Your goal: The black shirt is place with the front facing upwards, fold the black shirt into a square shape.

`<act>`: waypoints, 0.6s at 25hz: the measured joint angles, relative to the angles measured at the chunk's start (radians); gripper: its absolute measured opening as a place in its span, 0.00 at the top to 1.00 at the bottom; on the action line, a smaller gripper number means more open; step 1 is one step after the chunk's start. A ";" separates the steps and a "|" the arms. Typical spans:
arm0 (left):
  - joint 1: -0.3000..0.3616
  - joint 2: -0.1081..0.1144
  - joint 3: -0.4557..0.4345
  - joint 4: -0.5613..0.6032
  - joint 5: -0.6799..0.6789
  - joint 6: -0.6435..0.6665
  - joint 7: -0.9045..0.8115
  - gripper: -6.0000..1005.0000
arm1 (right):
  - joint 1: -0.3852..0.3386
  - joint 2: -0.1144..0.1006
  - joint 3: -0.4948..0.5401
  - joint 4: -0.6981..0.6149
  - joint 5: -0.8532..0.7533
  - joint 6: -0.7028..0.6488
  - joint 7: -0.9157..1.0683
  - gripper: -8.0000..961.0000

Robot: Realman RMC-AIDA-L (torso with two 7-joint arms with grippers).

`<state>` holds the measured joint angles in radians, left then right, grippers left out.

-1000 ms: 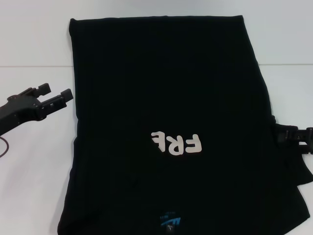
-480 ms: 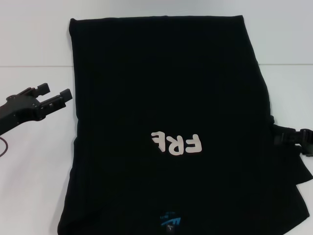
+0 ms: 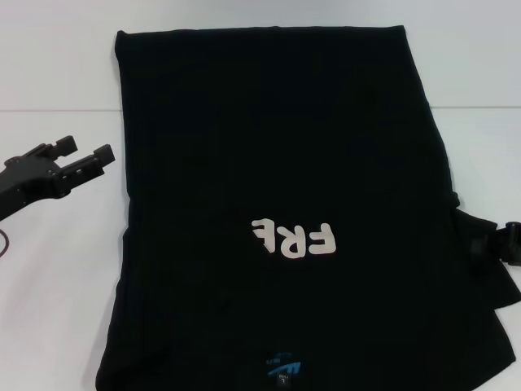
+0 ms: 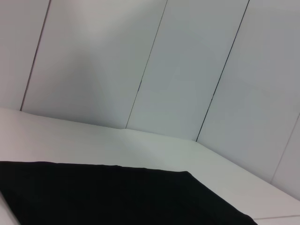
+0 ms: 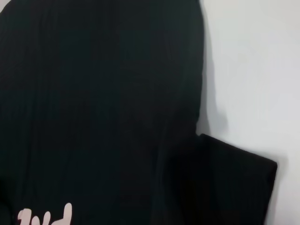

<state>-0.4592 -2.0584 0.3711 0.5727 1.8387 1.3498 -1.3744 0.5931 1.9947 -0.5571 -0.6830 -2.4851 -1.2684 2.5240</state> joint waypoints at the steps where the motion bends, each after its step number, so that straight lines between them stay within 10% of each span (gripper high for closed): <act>1: 0.000 0.000 0.000 0.000 0.000 0.000 0.000 0.14 | -0.001 0.000 0.001 -0.001 0.000 0.000 0.000 0.70; 15: 0.000 0.005 -0.002 -0.002 -0.010 0.000 0.000 0.14 | -0.027 -0.003 0.054 -0.016 0.011 -0.058 -0.008 0.92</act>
<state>-0.4595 -2.0537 0.3696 0.5705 1.8288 1.3500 -1.3743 0.5662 1.9920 -0.5027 -0.6988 -2.4740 -1.3260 2.5155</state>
